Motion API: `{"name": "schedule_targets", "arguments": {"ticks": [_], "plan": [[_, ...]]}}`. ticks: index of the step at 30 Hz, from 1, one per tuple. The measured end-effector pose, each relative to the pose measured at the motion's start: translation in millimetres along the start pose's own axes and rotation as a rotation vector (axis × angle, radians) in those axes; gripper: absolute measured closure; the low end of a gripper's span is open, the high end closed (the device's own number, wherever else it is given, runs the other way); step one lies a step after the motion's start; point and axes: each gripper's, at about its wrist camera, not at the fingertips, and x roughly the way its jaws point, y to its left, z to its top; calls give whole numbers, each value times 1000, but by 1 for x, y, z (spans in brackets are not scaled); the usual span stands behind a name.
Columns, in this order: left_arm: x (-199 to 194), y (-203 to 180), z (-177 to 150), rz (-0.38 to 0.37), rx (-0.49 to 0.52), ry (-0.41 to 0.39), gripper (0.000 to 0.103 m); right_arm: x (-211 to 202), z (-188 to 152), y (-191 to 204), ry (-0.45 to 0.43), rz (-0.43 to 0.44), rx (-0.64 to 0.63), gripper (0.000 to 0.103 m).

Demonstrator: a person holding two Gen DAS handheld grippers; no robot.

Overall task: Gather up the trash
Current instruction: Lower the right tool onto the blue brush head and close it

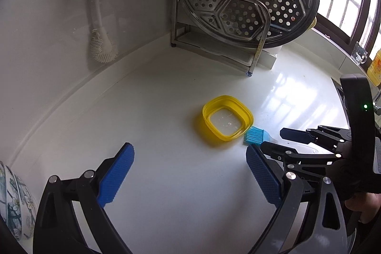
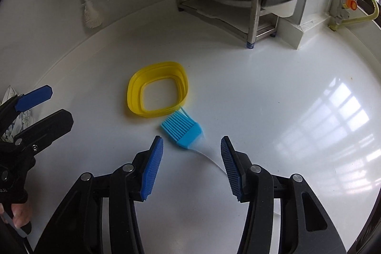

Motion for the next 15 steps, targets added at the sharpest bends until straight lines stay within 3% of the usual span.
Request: {"name": "schedule_targets", "arguments": {"ticks": [6, 9, 11, 15], "plan": [[-2, 7, -2, 12, -17, 2, 10, 13, 6, 8, 17, 0, -60, 54], [-1, 7, -1, 13, -19, 3, 10, 16, 9, 12, 17, -11, -83, 62], [0, 6, 0, 14, -19, 4, 10, 17, 11, 13, 19, -13, -94, 73], [3, 2, 0, 10, -18, 9, 10, 17, 11, 11, 16, -17, -89, 76]]}}
